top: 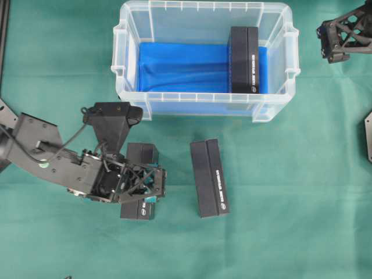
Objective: Take out the box from the case.
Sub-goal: 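Carry the box forward and lower it onto the table left of the first box, then open the left gripper and withdraw it to the left rest position, then move the open right gripper over the right black box in the case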
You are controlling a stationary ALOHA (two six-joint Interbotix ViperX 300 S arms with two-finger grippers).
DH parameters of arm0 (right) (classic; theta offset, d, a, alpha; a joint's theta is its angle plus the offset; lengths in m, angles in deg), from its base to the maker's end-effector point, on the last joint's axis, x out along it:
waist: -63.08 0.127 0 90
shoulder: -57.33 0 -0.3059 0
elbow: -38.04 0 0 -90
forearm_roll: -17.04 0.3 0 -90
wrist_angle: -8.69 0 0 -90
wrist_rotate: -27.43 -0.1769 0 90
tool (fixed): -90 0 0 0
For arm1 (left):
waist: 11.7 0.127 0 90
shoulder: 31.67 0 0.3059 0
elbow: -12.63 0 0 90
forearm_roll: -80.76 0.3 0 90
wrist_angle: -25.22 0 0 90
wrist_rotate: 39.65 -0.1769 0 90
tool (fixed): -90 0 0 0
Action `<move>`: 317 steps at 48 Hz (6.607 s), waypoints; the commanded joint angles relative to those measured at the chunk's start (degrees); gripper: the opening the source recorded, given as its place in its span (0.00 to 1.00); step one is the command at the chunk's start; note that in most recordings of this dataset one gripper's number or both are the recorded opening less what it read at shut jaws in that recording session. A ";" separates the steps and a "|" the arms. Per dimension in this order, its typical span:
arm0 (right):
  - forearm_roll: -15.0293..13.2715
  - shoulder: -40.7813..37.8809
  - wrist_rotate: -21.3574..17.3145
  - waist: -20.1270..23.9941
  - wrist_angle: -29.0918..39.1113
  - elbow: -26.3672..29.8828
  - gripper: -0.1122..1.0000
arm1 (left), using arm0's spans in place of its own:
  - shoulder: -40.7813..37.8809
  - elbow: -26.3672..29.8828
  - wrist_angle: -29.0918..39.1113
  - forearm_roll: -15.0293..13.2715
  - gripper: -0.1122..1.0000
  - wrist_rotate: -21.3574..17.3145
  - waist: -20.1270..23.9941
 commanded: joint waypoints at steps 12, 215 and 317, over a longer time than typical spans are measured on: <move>-0.09 0.53 0.09 0.09 -0.26 0.97 0.92 | 5.98 7.91 9.32 -0.09 0.98 -0.88 0.00; 0.00 -12.92 -3.60 2.37 -2.11 12.22 0.92 | 23.38 2.99 25.93 -2.46 0.97 -45.35 41.40; -0.18 -27.77 -9.67 6.50 -4.66 24.52 0.92 | 24.87 1.32 24.35 -2.46 0.97 -46.41 41.40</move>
